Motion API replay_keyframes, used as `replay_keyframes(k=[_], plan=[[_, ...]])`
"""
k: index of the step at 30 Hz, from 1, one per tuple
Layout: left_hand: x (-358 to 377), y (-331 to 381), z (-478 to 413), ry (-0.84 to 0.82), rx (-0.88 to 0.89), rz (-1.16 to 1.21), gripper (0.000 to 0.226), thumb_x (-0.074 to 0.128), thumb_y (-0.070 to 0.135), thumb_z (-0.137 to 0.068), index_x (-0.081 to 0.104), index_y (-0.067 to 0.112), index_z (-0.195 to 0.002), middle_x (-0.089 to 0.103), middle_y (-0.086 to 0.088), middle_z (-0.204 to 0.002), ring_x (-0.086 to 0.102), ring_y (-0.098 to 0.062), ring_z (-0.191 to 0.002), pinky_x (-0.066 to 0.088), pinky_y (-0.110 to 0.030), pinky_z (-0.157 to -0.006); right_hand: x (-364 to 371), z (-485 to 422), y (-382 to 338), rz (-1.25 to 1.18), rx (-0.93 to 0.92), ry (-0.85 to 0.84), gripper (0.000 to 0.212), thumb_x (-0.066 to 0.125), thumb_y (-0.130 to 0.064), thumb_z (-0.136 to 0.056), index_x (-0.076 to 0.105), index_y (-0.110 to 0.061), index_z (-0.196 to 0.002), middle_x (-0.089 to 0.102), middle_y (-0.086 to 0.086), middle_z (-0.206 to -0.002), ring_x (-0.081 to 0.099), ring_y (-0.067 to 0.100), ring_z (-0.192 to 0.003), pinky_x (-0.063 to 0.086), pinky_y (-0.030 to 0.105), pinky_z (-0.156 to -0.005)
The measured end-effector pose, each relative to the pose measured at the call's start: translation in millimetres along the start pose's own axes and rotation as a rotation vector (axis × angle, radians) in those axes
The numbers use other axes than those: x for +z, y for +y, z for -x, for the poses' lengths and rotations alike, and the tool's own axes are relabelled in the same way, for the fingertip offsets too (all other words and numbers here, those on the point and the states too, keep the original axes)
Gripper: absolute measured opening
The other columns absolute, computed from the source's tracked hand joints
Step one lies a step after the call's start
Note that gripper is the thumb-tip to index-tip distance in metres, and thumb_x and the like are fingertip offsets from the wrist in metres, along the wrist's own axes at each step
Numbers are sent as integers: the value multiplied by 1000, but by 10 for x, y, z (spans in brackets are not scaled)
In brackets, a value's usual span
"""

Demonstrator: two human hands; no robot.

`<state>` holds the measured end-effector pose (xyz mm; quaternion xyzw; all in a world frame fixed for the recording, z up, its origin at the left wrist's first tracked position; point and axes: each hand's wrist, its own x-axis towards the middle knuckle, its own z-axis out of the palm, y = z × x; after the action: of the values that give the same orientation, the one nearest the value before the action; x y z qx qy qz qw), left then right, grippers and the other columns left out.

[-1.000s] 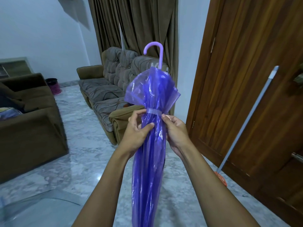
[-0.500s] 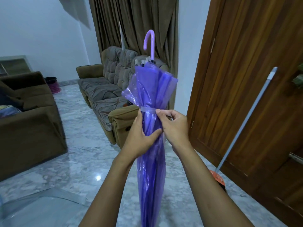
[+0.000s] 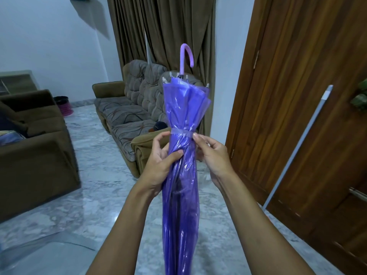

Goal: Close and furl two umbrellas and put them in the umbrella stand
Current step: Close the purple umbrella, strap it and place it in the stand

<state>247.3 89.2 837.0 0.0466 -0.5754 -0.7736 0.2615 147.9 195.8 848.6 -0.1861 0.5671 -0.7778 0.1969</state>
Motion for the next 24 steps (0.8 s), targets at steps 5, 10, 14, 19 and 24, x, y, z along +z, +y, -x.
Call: replay_keyframes(k=[5, 10, 14, 19, 24], plan=[[33, 60, 10, 127, -34, -236, 41, 67, 8, -88, 59, 25, -124, 58, -12, -121, 63, -18, -105, 51, -38, -99, 71, 40, -34, -140, 37, 23, 6, 68, -13, -93, 67, -7, -89, 70, 20, -97, 64, 27, -86, 54, 44, -88], [20, 143, 13, 187, 84, -702, 50, 70, 41, -75, 63, 30, -124, 56, 4, -121, 58, -12, -114, 45, -37, -107, 66, 91, -73, 91, -142, 134, 11, 72, -15, -91, 71, -13, -80, 74, -2, -78, 68, 6, -73, 56, 28, -77], [137, 170, 134, 192, 157, -671, 51, 63, 25, -76, 59, 23, -126, 68, 15, -109, 65, 1, -100, 54, -34, -94, 163, 129, -104, 314, -322, 231, 12, 74, -21, -89, 73, -19, -77, 75, -7, -79, 69, 1, -75, 56, 22, -75], [139, 34, 199, 67, 65, -818, 87, 75, 37, -75, 32, 32, -150, 50, 17, -137, 48, 5, -124, 41, -20, -104, 234, 198, -101, 364, -258, 193, 16, 72, -28, -88, 75, -16, -78, 76, -2, -76, 73, 17, -79, 59, 44, -81], [75, -4, 215, 245, 117, -616, 67, 73, 13, -84, 44, 23, -144, 65, 23, -112, 63, 7, -107, 49, -25, -100, 219, 241, -95, 312, -213, -7, 19, 62, -24, -96, 75, -10, -92, 76, 17, -91, 72, 38, -89, 57, 54, -88]])
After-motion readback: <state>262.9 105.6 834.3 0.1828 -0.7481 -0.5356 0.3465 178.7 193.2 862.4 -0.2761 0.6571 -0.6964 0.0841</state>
